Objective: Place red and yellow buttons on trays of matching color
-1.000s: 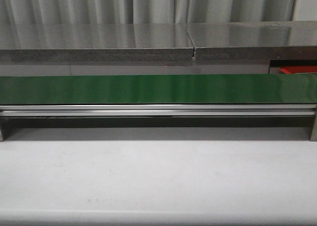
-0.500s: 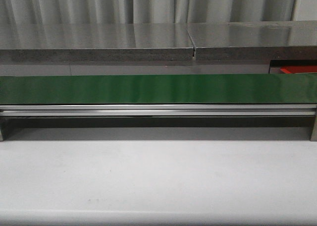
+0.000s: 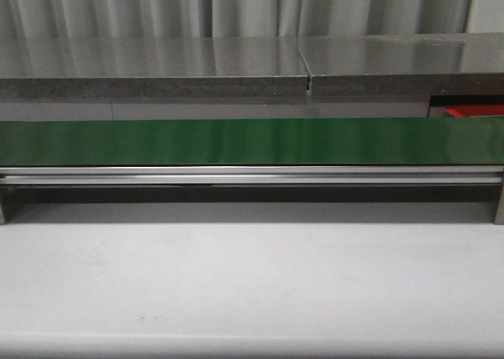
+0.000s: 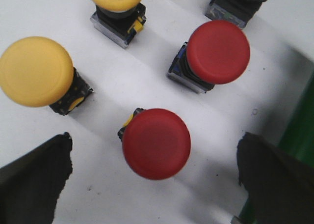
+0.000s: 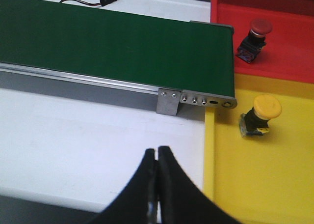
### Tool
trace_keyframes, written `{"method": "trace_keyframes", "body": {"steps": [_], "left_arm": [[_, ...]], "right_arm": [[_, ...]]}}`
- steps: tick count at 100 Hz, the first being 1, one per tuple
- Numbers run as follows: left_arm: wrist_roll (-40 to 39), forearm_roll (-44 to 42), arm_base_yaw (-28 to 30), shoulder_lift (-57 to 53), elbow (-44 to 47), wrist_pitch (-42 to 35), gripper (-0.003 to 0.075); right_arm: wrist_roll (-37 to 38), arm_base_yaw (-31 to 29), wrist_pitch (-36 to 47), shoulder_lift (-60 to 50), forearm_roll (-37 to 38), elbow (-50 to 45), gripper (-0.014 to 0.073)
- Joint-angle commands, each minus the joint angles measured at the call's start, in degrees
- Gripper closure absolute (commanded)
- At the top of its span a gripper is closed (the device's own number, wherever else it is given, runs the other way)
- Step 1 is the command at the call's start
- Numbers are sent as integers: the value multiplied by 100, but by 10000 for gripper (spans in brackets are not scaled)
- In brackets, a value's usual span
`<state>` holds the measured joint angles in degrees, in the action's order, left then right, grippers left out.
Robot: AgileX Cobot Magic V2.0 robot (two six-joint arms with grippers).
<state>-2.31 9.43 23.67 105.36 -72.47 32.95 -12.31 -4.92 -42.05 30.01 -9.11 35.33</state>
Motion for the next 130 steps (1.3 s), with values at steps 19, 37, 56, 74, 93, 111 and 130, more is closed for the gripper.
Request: {"method": "trace_keyframes", "body": {"steps": [19, 37, 56, 74, 93, 111, 130], "left_arm": [[-70, 78, 7, 129, -284, -229, 81], [-70, 78, 7, 254, -293, -303, 88], [-70, 78, 7, 256, -293, -397, 289], [7, 78, 7, 243, -293, -380, 599], [7, 29, 7, -92, -293, -260, 739], [27, 78, -18, -779, -293, -221, 739], [114, 123, -447, -1361, -297, -209, 739]], "right_arm": [[-48, 15, 340, 10, -32, 148, 711], [-48, 15, 340, 10, -32, 148, 711], [-48, 15, 340, 10, -32, 148, 711], [-48, 15, 340, 10, -32, 148, 711], [-48, 15, 340, 10, -32, 148, 711], [-48, 15, 340, 10, -32, 148, 711], [-48, 15, 340, 10, -32, 148, 711]]}}
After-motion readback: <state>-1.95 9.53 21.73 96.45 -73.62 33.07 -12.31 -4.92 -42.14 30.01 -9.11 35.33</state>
